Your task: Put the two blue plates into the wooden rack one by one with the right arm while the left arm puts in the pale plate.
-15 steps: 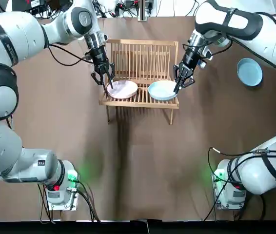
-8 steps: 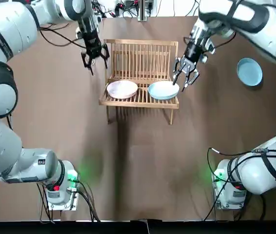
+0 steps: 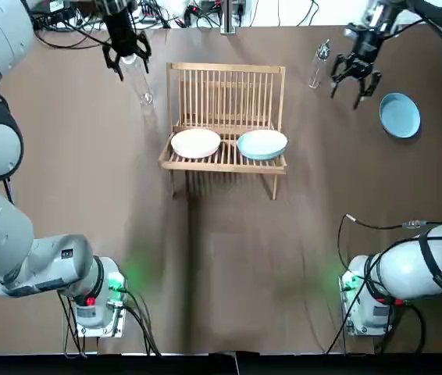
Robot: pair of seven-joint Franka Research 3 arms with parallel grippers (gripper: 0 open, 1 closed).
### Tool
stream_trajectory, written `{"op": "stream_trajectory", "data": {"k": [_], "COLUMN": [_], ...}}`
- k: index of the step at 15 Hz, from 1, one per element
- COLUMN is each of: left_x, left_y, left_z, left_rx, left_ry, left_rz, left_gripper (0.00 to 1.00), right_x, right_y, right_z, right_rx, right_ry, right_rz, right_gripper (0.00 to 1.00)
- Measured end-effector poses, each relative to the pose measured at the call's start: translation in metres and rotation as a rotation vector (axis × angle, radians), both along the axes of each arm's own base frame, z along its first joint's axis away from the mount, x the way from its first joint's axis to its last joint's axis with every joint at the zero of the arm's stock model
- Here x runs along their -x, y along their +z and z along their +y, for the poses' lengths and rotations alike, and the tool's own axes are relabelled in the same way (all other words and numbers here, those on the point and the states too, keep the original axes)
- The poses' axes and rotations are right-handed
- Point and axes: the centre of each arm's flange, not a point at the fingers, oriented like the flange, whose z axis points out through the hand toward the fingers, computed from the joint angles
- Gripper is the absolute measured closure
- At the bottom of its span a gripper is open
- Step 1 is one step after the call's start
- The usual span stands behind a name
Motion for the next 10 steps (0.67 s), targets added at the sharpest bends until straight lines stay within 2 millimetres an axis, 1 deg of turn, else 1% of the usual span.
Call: {"op": "stream_trajectory", "data": {"k": [1, 2, 4, 7, 10], "left_x": [-0.003, -0.006, -0.012, -0.016, -0.016], "left_y": [0.010, 0.020, 0.036, 0.050, 0.060], "left_z": [0.005, 0.011, 0.022, 0.034, 0.037], "left_rx": [0.004, -0.004, -0.037, -0.062, -0.089], "left_ry": [-0.007, -0.032, -0.143, -0.304, -0.346], "left_rz": [-0.009, -0.026, -0.076, -0.121, -0.145], "left_gripper": [0.01, 0.01, 0.01, 0.01, 0.01], "right_x": [-0.010, -0.018, -0.029, -0.049, -0.064], "right_y": [-0.005, -0.011, -0.024, -0.052, -0.091], "right_z": [-0.029, -0.057, -0.107, -0.168, -0.227], "right_rx": [-0.001, -0.005, 0.012, 0.082, 0.155], "right_ry": [-0.002, 0.005, 0.008, -0.020, 0.026], "right_rz": [-0.050, -0.092, -0.153, -0.240, -0.334], "right_gripper": [0.10, 0.10, 0.01, 0.00, 0.02]}}
